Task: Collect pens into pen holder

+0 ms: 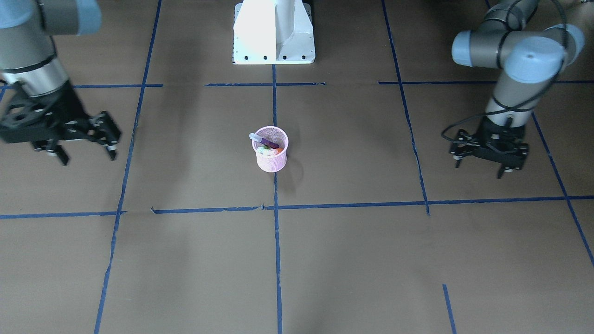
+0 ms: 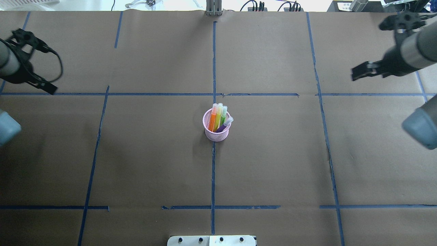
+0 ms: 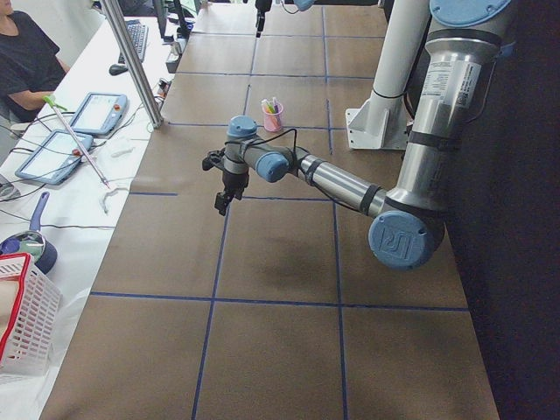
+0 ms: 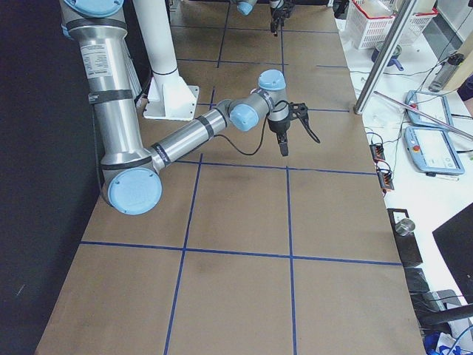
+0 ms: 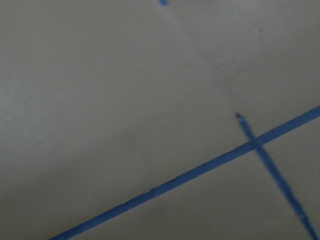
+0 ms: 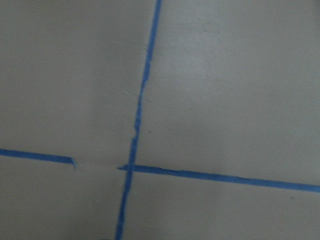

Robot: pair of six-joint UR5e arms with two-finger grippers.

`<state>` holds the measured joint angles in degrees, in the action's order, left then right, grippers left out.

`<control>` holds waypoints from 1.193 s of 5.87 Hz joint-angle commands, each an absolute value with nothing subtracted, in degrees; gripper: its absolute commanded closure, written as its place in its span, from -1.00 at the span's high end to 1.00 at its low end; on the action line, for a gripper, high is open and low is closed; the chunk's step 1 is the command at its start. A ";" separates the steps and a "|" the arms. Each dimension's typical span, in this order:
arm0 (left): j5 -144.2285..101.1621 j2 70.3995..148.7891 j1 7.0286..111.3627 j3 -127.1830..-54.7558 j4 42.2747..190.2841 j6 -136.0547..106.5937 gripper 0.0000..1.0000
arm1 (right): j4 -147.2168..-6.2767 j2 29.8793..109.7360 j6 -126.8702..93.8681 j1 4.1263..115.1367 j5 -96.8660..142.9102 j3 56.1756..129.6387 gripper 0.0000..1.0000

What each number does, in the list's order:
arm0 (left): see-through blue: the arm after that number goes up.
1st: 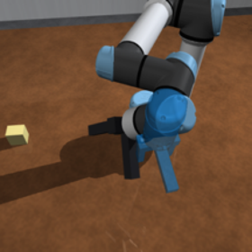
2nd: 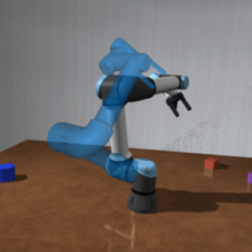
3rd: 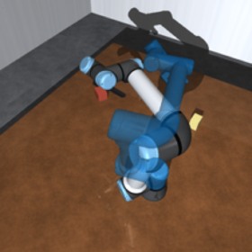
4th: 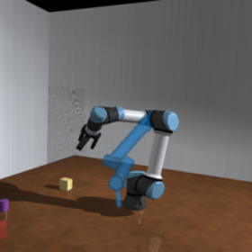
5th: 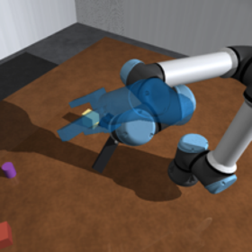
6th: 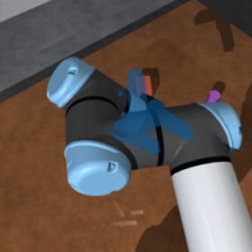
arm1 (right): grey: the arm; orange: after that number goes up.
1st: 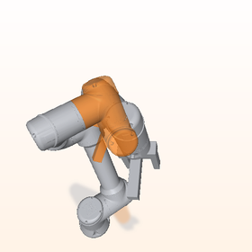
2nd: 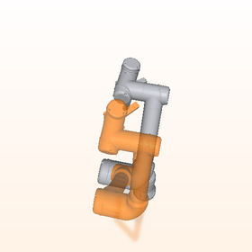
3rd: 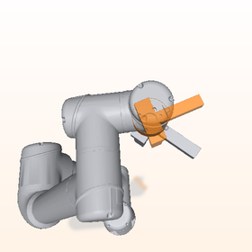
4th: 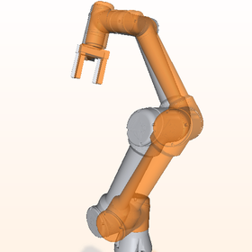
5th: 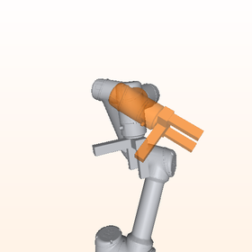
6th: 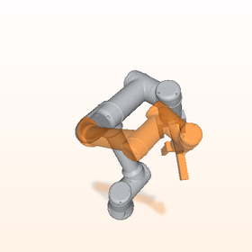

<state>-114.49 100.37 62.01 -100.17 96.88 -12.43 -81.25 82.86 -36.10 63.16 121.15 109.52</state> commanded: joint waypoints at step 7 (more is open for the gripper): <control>-137.29 91.05 87.70 -97.64 80.07 6.86 1.00 | -97.12 93.33 11.25 85.08 131.84 94.92 1.00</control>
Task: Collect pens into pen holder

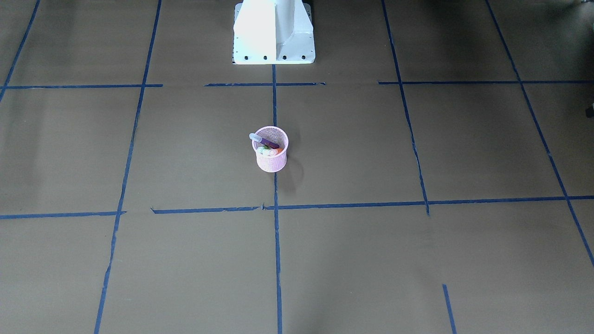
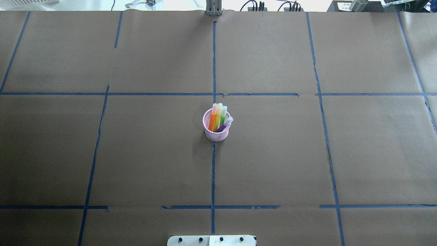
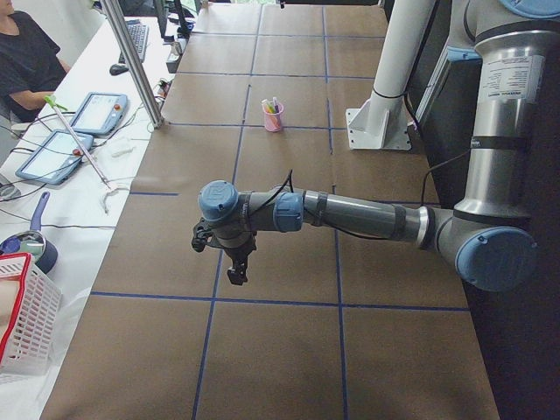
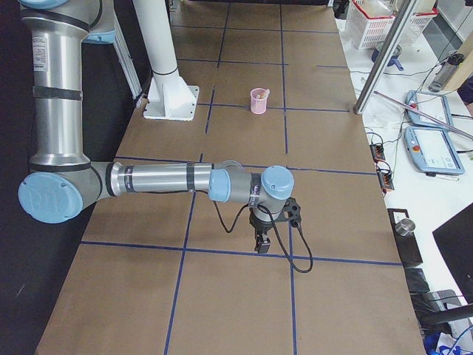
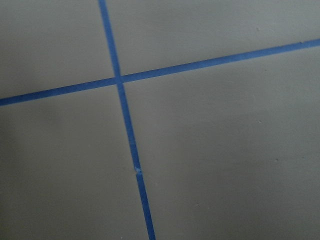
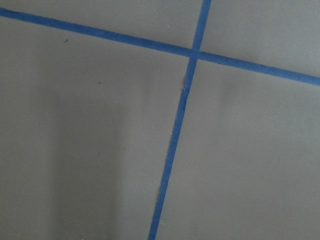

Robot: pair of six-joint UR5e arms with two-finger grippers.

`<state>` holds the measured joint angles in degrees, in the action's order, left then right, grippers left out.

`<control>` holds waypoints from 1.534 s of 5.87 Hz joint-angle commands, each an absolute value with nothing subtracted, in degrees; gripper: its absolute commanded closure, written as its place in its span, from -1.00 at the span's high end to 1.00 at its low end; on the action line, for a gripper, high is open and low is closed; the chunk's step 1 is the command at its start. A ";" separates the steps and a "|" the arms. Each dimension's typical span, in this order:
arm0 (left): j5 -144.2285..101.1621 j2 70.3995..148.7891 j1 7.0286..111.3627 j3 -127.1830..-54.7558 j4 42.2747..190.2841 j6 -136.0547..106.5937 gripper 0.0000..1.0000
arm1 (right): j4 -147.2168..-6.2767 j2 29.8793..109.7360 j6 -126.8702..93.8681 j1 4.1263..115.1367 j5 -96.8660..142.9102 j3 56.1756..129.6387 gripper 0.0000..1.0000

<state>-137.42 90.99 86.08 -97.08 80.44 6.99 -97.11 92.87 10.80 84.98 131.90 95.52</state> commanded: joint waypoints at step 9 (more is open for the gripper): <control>-136.14 90.62 87.45 -94.23 83.76 7.12 1.00 | -96.94 92.73 10.28 85.34 131.66 96.75 1.00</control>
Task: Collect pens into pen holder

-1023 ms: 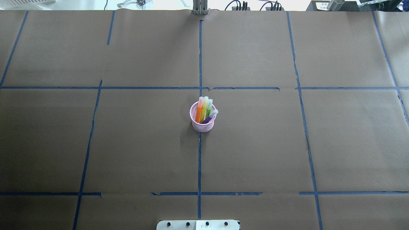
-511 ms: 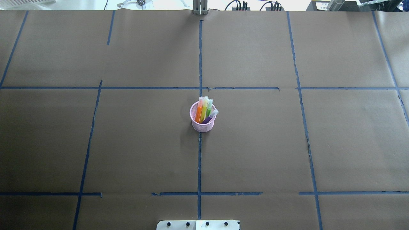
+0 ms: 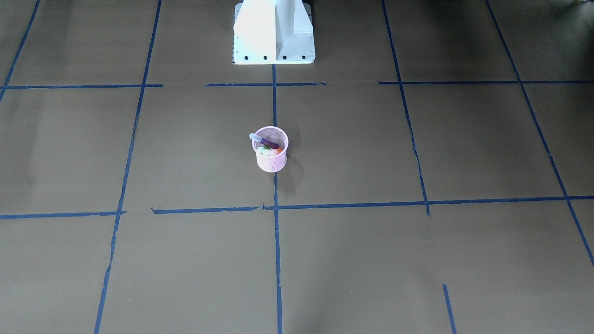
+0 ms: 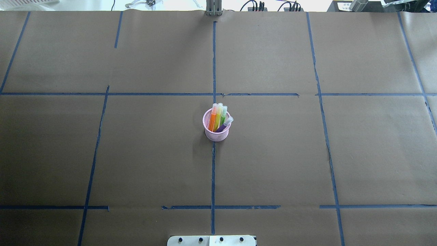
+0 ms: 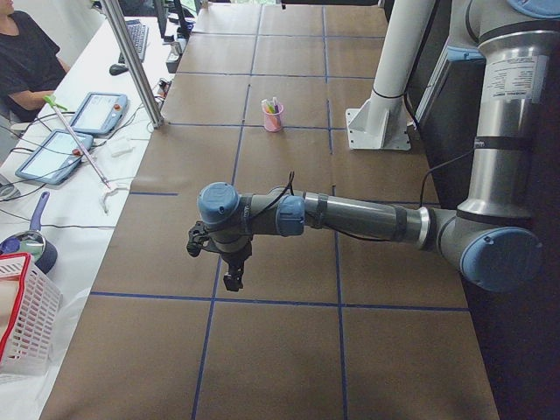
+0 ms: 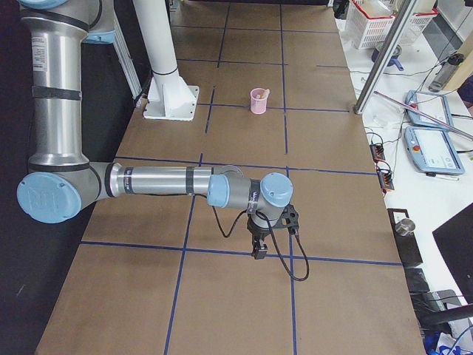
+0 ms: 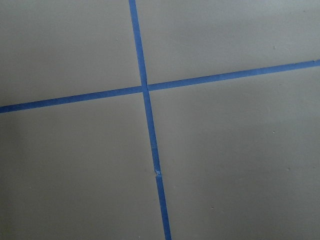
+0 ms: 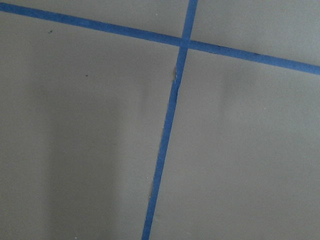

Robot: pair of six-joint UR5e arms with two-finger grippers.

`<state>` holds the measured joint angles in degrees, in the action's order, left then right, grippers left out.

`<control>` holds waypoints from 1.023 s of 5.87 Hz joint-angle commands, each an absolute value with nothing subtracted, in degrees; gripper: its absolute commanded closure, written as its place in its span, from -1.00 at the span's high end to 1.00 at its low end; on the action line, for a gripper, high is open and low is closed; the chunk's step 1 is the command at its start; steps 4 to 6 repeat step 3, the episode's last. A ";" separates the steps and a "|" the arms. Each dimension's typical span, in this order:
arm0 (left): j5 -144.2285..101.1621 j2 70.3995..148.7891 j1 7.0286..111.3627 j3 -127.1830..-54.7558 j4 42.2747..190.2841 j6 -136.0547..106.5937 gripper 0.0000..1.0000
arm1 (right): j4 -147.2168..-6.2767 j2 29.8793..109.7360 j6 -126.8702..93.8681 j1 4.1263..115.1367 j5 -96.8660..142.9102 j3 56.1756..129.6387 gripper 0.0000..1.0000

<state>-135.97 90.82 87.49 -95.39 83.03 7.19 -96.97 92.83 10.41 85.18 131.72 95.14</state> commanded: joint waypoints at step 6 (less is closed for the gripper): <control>-135.62 91.22 87.45 -94.40 83.67 7.56 1.00 | -96.94 93.43 10.37 86.48 131.66 99.49 1.00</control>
